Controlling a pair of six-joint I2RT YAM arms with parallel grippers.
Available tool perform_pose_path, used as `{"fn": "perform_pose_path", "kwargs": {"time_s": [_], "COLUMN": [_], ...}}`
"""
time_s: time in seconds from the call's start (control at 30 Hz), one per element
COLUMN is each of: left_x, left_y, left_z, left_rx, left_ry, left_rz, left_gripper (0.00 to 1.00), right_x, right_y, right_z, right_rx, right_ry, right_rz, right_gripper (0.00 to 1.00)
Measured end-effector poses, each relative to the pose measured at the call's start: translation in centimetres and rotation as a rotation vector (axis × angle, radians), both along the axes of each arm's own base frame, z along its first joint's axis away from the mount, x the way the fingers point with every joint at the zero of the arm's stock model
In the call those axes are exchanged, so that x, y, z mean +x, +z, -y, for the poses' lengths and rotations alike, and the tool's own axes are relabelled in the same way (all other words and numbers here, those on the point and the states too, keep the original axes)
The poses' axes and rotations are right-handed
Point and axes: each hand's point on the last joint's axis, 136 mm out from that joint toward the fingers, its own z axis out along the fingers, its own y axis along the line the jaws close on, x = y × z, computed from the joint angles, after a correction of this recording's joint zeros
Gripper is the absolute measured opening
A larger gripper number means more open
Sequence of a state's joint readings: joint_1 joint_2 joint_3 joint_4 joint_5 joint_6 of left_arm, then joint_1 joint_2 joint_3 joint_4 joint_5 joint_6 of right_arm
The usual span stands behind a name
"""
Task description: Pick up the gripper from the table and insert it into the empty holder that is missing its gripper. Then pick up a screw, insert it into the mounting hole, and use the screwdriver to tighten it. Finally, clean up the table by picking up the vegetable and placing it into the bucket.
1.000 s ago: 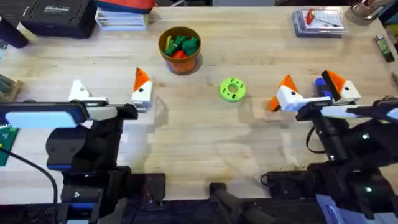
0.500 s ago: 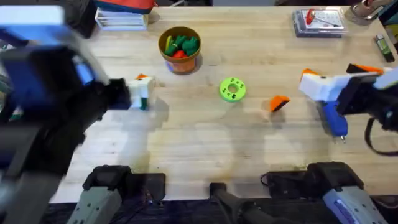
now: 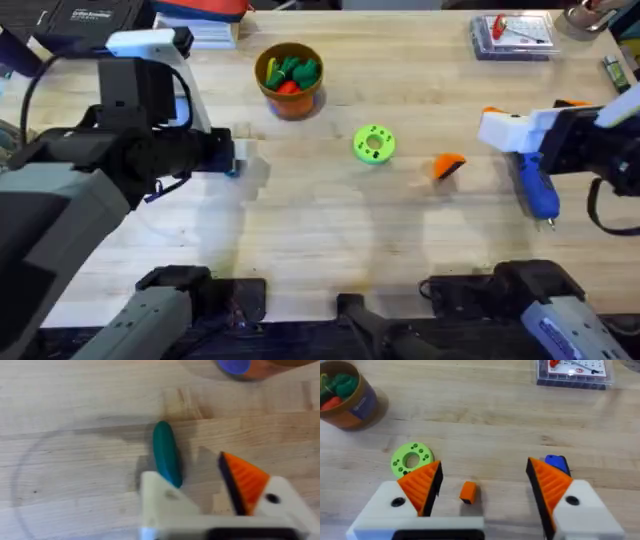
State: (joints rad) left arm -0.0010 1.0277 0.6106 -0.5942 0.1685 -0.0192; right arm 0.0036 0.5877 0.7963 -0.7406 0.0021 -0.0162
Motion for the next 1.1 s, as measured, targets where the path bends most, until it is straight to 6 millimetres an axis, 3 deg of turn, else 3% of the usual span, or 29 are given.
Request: {"fn": "perform_pose_path", "kwargs": {"time_s": [0.07,0.1,0.27,0.33,0.6,0.77,1.1], "left_x": [0.3,0.5,1.8,2.2,0.7,-0.1,-0.9], "left_y": [1.0,1.7,7.4,10.1,19.3,20.1,19.3], "left_z": [0.0,0.0,0.1,0.7,6.6,8.1,8.7], "left_rx": [0.003,0.011,0.018,0.013,-0.133,-0.184,-0.226], "left_ry": [-0.005,-0.016,-0.033,-0.073,-0.439,-0.536,-0.567], "left_rz": [0.035,0.061,0.258,0.364,0.754,0.786,0.741], "left_gripper": [0.181,0.142,0.923,0.98,0.985,0.985,0.985], "right_x": [0.0,0.0,0.0,0.0,0.0,0.0,0.0], "right_y": [0.0,0.0,0.0,0.0,0.0,0.0,0.0], "right_z": [0.0,0.0,0.0,0.0,0.0,0.0,0.0], "right_rx": [0.0,0.0,0.0,0.0,0.0,0.0,0.0], "right_ry": [0.0,0.0,0.0,0.0,0.0,0.0,0.0], "right_rz": [0.0,0.0,0.0,0.0,0.0,0.0,0.0], "right_gripper": [0.994,0.994,0.994,0.994,0.994,0.993,0.994]}}
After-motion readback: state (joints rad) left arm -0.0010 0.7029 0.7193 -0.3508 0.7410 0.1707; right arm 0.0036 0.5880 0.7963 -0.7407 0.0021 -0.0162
